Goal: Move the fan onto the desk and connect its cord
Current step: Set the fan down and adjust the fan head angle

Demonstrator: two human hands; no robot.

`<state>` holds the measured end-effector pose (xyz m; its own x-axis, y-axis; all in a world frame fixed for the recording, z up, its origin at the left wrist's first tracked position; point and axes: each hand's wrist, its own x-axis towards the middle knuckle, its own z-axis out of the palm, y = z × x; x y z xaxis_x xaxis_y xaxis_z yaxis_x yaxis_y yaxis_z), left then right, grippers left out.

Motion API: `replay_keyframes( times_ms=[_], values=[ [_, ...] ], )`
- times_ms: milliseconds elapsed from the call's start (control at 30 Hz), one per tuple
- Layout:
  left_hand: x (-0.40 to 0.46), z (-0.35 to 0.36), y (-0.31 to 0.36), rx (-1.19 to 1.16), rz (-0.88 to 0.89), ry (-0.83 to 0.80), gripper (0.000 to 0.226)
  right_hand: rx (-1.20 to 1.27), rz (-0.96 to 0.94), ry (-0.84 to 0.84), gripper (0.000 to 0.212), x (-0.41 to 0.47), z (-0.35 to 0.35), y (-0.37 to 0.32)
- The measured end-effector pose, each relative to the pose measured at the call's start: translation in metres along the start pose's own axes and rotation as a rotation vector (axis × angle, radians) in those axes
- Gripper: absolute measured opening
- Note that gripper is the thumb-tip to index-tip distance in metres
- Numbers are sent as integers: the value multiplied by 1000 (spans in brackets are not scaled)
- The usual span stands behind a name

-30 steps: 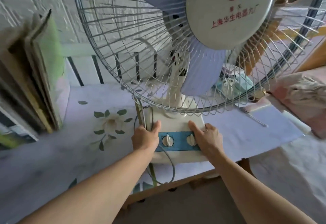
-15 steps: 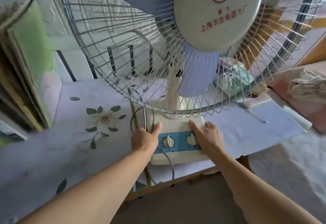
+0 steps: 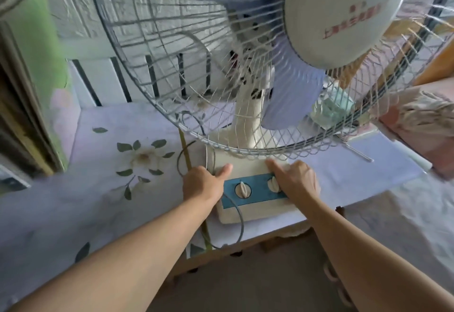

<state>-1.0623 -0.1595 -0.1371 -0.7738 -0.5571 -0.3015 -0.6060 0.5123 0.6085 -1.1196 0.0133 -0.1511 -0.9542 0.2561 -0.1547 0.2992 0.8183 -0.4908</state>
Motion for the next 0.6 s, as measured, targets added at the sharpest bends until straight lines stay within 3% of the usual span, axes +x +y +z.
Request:
replay_keyframes(
  times_ms=[367,600],
  values=[
    [1,17,13,-84,-52,-14,73,88,-12,-95,81,38,-8,2],
    [3,25,17,-78,-34,-10,80,148,-33,-105,60,51,-10,1]
  ],
)
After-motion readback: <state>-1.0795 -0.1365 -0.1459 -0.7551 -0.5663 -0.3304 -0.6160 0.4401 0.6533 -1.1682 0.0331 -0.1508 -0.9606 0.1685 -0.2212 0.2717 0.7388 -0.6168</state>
